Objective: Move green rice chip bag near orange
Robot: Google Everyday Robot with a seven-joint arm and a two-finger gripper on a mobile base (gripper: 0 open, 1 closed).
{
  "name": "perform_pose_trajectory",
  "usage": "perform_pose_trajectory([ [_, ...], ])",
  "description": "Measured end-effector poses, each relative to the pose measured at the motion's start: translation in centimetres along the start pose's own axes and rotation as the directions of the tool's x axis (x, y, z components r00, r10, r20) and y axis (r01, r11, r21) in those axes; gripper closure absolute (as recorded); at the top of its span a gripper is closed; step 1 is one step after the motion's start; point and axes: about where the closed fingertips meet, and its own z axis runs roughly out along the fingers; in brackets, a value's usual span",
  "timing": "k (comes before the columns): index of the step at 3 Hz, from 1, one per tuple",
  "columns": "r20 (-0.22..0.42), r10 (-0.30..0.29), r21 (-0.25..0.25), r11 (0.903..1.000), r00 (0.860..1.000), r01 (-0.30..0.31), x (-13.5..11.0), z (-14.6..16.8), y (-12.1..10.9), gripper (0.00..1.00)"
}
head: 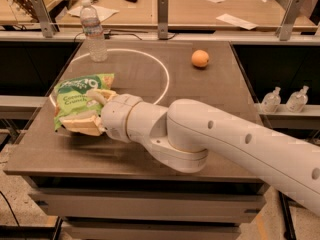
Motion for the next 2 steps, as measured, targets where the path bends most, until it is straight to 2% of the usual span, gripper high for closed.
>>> perform_pose_trajectory([
  [1,0.001,-0.01,0.102,0.9947,1.0,0.01,-0.1,-1.2,-1.8,1.0],
  [2,-0.025,-0.004,0.204,0.9789,1.0,0.009,0.8,-3.1,-2.9,1.0],
])
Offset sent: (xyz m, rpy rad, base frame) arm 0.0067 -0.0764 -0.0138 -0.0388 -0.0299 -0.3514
